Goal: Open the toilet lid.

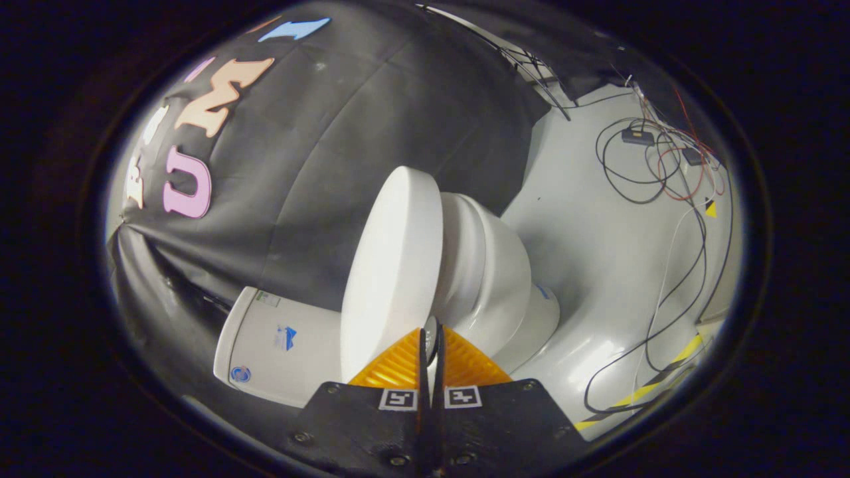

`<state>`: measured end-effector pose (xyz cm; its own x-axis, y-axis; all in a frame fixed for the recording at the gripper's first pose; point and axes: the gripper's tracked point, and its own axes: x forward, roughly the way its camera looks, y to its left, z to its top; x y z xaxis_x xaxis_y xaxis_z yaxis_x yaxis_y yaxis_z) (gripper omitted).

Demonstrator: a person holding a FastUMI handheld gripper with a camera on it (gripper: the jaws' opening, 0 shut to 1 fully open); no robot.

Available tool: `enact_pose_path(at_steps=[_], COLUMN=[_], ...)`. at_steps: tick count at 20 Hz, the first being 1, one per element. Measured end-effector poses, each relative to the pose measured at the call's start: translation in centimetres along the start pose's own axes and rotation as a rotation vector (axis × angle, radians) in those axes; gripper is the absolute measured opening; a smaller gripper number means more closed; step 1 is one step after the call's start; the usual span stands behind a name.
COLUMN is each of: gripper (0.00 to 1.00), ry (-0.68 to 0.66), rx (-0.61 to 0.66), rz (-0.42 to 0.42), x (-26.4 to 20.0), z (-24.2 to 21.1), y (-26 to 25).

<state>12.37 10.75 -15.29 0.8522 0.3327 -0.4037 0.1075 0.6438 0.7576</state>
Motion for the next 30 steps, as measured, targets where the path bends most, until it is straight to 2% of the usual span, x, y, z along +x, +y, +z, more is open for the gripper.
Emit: enact_pose_path(at_steps=[6, 11, 19, 24, 30], gripper=[0.01, 0.01, 0.00, 0.01, 0.00], ry=[-0.023, -0.041, -0.081, -0.120, -0.143], rx=[-0.033, -0.184, -0.324, -0.422, -0.449], rz=[-0.002, -0.016, 0.028, 0.023, 0.019], x=[-1.1, -2.8, -4.6, -5.5, -5.9], z=[1.2, 1.2, 1.6, 1.4, 1.4], y=[0.9, 4.3, 8.9, 11.1, 12.4])
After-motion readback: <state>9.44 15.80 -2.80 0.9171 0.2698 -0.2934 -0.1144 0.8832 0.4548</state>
